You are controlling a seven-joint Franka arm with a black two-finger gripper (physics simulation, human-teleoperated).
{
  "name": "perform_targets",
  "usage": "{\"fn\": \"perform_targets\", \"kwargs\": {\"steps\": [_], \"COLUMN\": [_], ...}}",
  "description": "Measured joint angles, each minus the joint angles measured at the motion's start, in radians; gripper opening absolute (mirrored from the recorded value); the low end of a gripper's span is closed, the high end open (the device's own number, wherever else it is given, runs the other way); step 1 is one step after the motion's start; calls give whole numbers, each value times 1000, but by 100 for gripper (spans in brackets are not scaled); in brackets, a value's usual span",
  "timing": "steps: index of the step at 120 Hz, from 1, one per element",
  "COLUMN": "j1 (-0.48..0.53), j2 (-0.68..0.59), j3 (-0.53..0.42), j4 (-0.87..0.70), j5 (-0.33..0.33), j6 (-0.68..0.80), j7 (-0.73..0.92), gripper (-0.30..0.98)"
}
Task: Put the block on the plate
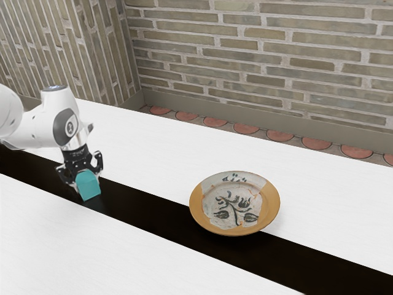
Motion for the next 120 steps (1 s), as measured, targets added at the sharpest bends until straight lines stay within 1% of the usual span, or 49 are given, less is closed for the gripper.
{"fn": "perform_targets", "kwargs": {"steps": [11,16,24,36,47,63,70,84,98,108,120], "j1": [-50,-74,-94,-104,-107,-105,-104,-101,-96,-94,-94], "j2": [-69,-94,-109,-103,-54,56,77,110,127,128,118], "j3": [0,-19,-98,-244,-355,-454,-498,-585,-626,-631,-632], "j4": [0,5,42,106,193,340,363,373,369,368,366], "j5": [0,0,0,5,9,14,17,44,55,59,60], "j6": [-10,-14,-21,-31,-36,-41,-41,-36,-30,-27,-26], "j7": [-7,-17,-43,-101,-164,-253,-293,-378,-455,-502,-548], "gripper": [40,40,40,40,40,41,41,41,41,50,57]}}
